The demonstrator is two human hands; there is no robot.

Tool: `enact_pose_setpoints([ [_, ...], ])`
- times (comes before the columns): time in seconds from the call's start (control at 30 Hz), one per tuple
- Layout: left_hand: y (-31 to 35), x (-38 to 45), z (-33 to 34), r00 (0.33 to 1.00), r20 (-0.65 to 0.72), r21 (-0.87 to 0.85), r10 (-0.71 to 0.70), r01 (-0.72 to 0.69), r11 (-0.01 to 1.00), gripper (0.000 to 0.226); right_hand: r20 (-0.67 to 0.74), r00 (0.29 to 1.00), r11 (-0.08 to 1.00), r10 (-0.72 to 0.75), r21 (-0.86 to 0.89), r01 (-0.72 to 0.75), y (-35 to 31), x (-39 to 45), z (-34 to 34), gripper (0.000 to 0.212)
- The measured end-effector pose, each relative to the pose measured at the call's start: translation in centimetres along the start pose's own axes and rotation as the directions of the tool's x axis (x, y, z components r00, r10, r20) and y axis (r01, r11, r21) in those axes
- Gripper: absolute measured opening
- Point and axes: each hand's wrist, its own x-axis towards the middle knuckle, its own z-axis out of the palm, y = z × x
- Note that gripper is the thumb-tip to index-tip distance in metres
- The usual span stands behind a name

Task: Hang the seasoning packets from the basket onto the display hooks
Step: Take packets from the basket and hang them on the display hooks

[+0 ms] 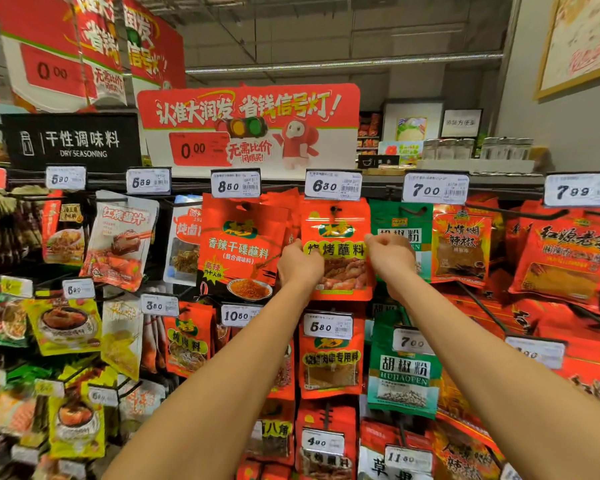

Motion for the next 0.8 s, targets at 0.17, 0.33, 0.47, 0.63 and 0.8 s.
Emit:
enact_pose_setpoints([
  [0.17,-0.9,-2.3,-3.1,0.987,0.07,-0.095,0.146,-0.139,0.986,0.039,-0.079,0.988,0.99,-0.132,0.029,0.135,1.2,-3.2,-1.8,0.022],
  [0.33,-3.0,-4.4,-7.1,0.984,0.132,-0.229,0.123,-0.091,0.969,0.019,0.038,0.996,0.957,-0.079,0.282,0.065,1.9,-7.3,-3.0,0.025],
  [0.47,-6.7,-6.3,-9.8,0.965,0.259,-0.324,-0.048,0.134,0.937,0.019,0.243,0.97,0.927,-0.02,0.367,-0.072,4.1,-12.0,-2.9,0.021],
  [0.63,-13.7,-9.5,-11.4,0.919,0.302,-0.288,-0.252,0.34,0.895,0.02,0.398,0.901,0.893,0.172,0.323,-0.313,9.9,-17.1,-1.0,0.025],
  [0.8,-22.3,-14.0,-11.2,0.799,0.327,-0.216,-0.504,0.582,0.784,0.025,0.444,0.769,0.791,0.459,0.19,-0.582,18.2,-22.3,2.0,0.026],
])
